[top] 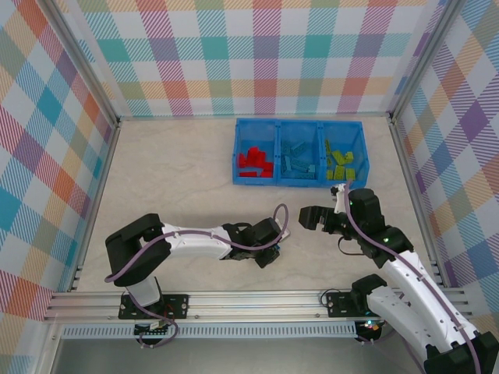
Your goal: Sort the legos into containers by color
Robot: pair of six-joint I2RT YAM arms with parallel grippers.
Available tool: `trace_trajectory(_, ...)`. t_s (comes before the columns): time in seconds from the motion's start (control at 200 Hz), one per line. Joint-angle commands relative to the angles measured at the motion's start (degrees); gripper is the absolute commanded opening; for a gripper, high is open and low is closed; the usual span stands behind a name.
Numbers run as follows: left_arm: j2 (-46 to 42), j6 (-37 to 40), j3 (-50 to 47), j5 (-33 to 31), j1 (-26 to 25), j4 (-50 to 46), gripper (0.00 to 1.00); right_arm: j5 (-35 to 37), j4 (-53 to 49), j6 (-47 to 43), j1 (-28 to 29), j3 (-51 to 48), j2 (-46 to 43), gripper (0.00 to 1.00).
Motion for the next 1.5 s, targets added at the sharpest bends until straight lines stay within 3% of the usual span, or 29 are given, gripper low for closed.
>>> trace_trajectory(0.0, -1.67, -0.28, -0.60, -0.63, -0.45, 0.59, 0.27, -1.33, -0.74, 1.08, -0.42, 0.74, -0.81, 1.00)
trace_trajectory(0.185, -4.73, 2.69, 5.16, -2.52, 2.03, 2.92, 0.24, -2.72, 0.33, 2.07, -0.43, 1.01, -1.12, 1.00)
trace_trajectory(0.375, 0.07, 8.53, 17.45, -1.18, 9.11, 6.02, 0.24, -5.99, 4.07, 2.92, -0.42, -0.10, -2.61, 1.00)
trace_trajectory(0.625, 18.00, 13.44, 41.62, 1.69, 18.30, 8.80, 0.24, -3.31, 3.22, 3.48, -0.42, -1.74, -5.47, 1.00)
trace_trajectory(0.855, 37.03, 13.09, 66.35, 4.14, 21.69, 4.83, 0.24, -2.31, 1.89, 2.28, -0.43, -0.93, -6.03, 1.00)
trace_trajectory(1.03, 44.71, 8.98, 78.15, 5.18, 23.10, 1.65, 0.36, -1.30, 0.17, 0.84, -0.42, 0.34, -6.38, 1.00)
trace_trajectory(1.105, 44.31, 7.87, 78.35, 6.82, 23.21, 2.60, 0.46, -1.07, 0.05, 0.82, -0.44, 0.39, -6.56, 1.00)
trace_trajectory(1.275, 38.68, 6.64, 74.52, 8.24, 22.91, 4.59, 0.55, 2.29, -2.37, 1.72, -0.42, 1.04, -5.96, 1.00)
trace_trajectory(1.495, 15.17, 3.11, 42.85, 7.60, 22.67, 19.69, 0.63, 10.82, -3.19, 1.36, -0.42, 0.28, -5.00, 1.00)
